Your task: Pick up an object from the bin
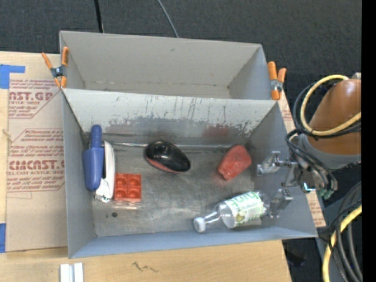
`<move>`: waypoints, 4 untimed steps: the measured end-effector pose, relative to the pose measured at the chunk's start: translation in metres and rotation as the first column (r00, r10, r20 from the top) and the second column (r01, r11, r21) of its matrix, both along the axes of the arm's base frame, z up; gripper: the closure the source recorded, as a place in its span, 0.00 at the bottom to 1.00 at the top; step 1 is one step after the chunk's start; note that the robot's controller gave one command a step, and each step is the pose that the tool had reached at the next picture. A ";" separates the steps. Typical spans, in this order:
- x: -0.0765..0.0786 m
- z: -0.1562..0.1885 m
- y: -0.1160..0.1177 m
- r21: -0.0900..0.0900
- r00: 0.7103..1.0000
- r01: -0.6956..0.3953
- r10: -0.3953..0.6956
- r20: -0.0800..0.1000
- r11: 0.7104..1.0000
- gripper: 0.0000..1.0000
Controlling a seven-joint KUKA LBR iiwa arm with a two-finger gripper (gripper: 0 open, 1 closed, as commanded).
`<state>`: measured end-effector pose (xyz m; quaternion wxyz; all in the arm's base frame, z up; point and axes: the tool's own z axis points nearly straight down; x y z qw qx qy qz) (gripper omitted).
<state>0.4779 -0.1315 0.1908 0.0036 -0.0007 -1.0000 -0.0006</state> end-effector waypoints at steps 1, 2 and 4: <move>0.002 0.004 0.001 -0.001 1.000 -0.002 0.002 0.008 1.000 0.00; 0.007 -0.024 0.007 -0.005 0.994 -0.109 0.109 0.016 0.994 0.00; 0.008 -0.102 0.032 -0.002 0.944 -0.329 0.329 0.009 0.944 0.00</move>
Offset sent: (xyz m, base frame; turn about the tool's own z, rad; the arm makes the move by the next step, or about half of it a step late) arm 0.0102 0.0188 -0.0824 -0.2867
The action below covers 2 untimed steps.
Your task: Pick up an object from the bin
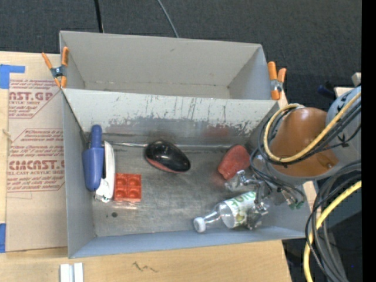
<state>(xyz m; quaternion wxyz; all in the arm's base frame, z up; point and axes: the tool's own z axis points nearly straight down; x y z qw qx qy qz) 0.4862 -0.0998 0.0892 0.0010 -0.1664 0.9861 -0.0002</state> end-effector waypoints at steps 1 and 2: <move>0.002 -0.012 0.010 -0.003 0.981 -0.192 0.192 0.013 0.981 0.00; 0.000 -0.004 0.012 -0.005 0.914 -0.406 0.406 0.012 0.914 0.00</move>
Offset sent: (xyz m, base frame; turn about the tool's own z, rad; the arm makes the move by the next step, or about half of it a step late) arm -0.0047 0.0093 0.0046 -0.6324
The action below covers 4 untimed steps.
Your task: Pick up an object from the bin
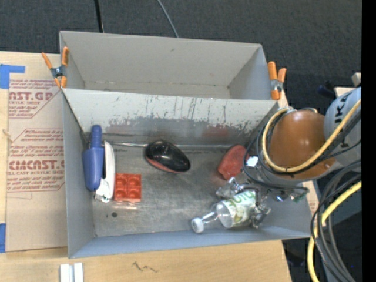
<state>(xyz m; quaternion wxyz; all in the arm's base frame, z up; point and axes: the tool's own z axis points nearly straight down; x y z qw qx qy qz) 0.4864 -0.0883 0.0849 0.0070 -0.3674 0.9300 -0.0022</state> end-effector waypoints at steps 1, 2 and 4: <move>0.006 0.010 -0.003 -0.008 0.938 -0.346 0.346 0.007 0.938 0.00; 0.008 0.011 -0.003 -0.011 0.910 -0.413 0.413 0.010 0.911 0.00; 0.023 -0.002 -0.014 -0.006 0.909 -0.416 0.416 0.018 0.909 1.00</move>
Offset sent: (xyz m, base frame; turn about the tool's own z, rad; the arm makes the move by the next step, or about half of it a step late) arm 0.0050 0.0065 -0.0149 -0.5799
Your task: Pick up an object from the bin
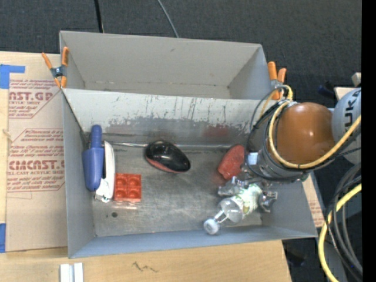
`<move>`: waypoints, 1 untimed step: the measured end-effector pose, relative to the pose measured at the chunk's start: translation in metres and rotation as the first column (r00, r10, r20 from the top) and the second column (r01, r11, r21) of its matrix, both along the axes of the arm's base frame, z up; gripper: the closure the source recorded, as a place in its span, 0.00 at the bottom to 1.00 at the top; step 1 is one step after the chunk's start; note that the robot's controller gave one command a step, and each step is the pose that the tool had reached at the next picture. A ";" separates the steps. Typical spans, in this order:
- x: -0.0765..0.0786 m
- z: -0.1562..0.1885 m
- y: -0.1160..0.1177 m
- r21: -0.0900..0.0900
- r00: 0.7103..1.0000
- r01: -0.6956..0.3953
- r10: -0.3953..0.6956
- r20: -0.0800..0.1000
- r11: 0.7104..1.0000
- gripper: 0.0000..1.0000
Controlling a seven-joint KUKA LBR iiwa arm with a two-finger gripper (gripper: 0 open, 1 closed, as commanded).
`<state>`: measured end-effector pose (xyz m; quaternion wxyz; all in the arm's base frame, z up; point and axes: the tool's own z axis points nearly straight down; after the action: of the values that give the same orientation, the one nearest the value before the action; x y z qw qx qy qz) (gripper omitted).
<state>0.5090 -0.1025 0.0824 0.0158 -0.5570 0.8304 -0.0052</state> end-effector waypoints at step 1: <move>0.003 0.034 0.004 -0.004 1.000 0.003 -0.003 -0.020 1.000 1.00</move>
Offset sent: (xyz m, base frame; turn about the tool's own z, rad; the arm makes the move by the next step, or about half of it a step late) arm 0.0115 0.0178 0.1862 -0.0216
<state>0.5118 -0.0983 0.1168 0.0064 -0.5557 0.8314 -0.0011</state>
